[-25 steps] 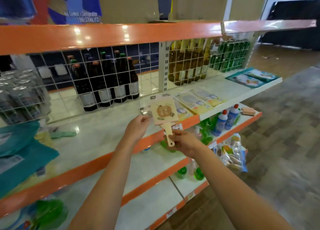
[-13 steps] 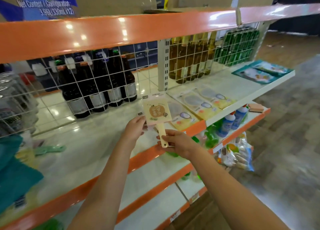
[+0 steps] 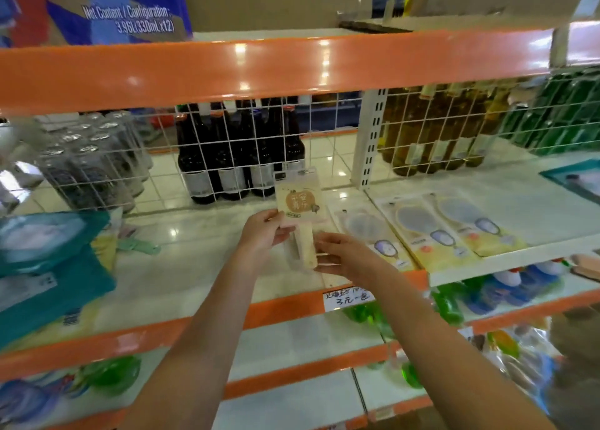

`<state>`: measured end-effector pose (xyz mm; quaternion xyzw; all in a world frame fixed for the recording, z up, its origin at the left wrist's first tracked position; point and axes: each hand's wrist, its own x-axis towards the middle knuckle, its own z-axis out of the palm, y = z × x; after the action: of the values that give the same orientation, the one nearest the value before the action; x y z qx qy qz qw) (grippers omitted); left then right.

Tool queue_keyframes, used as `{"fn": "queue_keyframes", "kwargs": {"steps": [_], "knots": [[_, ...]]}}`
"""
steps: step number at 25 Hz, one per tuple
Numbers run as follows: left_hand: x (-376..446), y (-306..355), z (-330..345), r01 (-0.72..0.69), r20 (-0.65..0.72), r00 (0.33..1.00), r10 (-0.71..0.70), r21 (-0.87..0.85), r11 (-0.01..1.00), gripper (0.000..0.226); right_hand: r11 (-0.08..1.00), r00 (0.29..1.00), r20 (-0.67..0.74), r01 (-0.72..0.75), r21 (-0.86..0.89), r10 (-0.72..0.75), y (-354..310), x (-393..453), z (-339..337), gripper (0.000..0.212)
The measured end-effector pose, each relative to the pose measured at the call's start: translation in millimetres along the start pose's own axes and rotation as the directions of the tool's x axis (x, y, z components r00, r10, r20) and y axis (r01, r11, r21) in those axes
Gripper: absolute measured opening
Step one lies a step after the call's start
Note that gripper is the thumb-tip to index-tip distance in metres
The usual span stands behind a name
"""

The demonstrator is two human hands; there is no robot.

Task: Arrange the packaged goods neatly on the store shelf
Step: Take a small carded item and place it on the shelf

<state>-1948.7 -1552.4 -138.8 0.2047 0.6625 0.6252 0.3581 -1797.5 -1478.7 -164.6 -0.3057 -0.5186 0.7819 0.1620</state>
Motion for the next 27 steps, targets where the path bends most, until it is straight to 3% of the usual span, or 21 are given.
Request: {"fn": "queue_keyframes", "kwargs": {"steps": [5, 7, 10, 15, 18, 20, 27], "knots": [[5, -10, -23, 0.027, -0.195, 0.981, -0.019, 0.042, 0.999, 0.027, 0.949, 0.986, -0.119, 0.072, -0.306, -0.113, -13, 25, -24, 0.013], [6, -19, -32, 0.047, -0.241, 0.97, -0.032, 0.058, 0.997, 0.028, 0.829, 0.96, -0.158, 0.109, -0.549, -0.231, -14, 34, -31, 0.016], [5, -34, -35, 0.083, -0.292, 0.955, -0.047, 0.115, 0.99, 0.026, 0.555, 0.944, -0.095, 0.102, -0.826, -0.315, -15, 41, -37, 0.022], [8, -48, -30, 0.079, -0.315, 0.949, 0.029, 0.327, 0.942, 0.021, 0.458, 0.95, -0.054, 0.098, -0.884, -0.307, -15, 45, -41, 0.022], [8, -48, -27, 0.077, -0.255, 0.96, 0.117, 0.642, 0.763, 0.028, 0.421, 0.952, -0.022, 0.113, -0.9, -0.304, -17, 47, -43, 0.022], [6, -52, -26, 0.107, -0.251, 0.958, 0.139, 0.762, 0.638, 0.031, 0.403, 0.951, 0.0, 0.13, -0.906, -0.308, -17, 48, -45, 0.022], [2, -67, -24, 0.154, -0.271, 0.93, 0.249, 0.902, 0.404, 0.034, 0.38, 0.953, 0.028, 0.148, -0.913, -0.303, -12, 46, -45, 0.022]]}}
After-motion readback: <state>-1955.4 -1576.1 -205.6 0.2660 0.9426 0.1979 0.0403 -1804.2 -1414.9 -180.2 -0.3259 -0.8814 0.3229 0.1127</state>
